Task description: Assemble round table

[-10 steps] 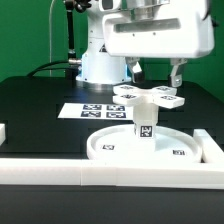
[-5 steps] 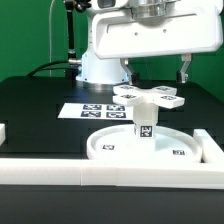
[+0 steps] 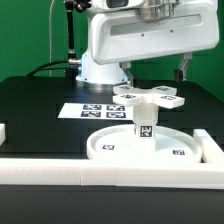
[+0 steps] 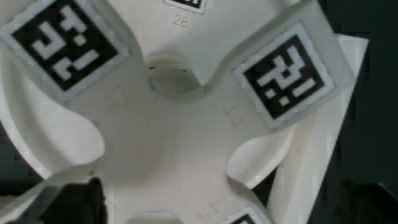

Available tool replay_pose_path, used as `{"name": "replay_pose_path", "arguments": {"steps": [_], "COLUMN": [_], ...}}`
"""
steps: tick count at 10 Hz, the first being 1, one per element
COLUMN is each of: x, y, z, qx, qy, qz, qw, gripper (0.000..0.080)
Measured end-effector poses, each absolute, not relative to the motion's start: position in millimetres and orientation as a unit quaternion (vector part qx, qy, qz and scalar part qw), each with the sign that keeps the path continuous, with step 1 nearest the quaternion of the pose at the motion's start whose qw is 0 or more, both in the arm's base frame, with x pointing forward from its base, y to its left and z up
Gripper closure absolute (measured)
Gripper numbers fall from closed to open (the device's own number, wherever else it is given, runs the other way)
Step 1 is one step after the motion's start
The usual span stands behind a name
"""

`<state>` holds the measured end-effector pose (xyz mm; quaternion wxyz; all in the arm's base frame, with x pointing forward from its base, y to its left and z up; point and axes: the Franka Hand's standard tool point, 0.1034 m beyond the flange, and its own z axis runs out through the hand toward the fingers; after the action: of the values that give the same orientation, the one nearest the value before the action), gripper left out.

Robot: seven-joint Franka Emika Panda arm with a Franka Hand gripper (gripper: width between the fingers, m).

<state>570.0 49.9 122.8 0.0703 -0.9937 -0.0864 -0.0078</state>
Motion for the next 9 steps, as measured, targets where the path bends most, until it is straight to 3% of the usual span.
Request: {"name": "replay_pose_path", "arguments": {"steps": [3, 7, 9], "x": [569.9, 568.9, 568.9], "y": [48.3, 47.7, 45.6], "z": [122.5, 120.0, 119.4], "qx": [-0.98, -0.925, -0.902], "qy": [-0.185, -0.377, -0.429], "qz": [-0.014, -0.014, -0.016], "qw": [0.068, 0.044, 0.043], "gripper": [0.0151, 0.0151, 0.0151]}}
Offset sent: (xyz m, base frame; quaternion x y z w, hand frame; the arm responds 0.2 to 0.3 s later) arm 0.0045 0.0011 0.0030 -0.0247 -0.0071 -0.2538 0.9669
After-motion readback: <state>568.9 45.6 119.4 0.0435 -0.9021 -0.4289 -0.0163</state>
